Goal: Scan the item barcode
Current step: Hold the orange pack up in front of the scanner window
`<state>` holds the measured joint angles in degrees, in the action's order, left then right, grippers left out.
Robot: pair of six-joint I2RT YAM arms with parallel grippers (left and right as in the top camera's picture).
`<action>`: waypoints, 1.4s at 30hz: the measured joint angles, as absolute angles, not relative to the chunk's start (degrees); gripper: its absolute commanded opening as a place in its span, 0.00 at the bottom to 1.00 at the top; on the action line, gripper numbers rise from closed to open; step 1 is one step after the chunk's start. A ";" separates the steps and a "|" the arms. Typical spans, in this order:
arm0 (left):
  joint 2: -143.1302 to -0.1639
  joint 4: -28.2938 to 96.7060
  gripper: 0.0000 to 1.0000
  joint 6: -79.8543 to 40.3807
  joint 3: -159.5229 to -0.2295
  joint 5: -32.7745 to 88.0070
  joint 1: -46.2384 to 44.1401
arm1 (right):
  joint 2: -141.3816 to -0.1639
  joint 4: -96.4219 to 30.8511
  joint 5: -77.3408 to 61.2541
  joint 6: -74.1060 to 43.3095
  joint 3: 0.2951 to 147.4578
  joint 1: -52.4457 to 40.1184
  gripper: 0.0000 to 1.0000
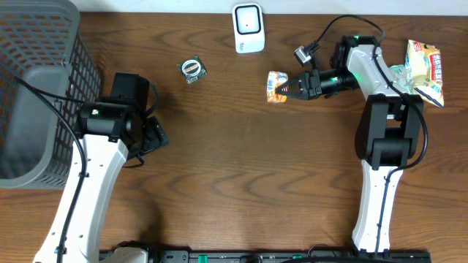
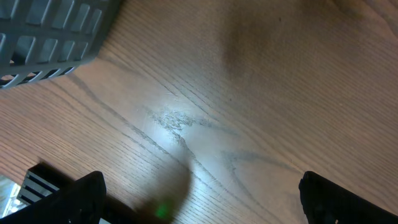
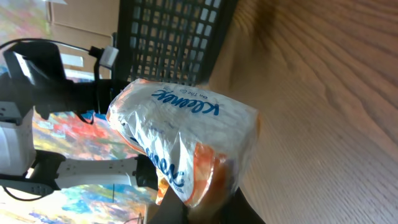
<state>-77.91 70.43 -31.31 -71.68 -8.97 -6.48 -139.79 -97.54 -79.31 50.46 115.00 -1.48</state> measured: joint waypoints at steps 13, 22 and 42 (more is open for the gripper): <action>-77.91 70.43 0.97 -31.31 -71.68 -8.97 -6.48 | -139.81 -97.51 -80.62 51.66 115.00 -4.62 0.01; -77.91 70.46 0.97 -31.31 -71.68 -8.97 -6.48 | -139.15 -97.49 -80.23 50.48 114.91 -5.82 0.01; -77.91 70.43 0.98 -31.31 -71.68 -8.97 -6.48 | -120.57 -97.51 -76.16 48.58 114.54 -9.34 0.01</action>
<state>-77.91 70.43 -31.31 -71.68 -8.97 -6.48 -120.57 -97.51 -76.16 48.58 114.54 -9.34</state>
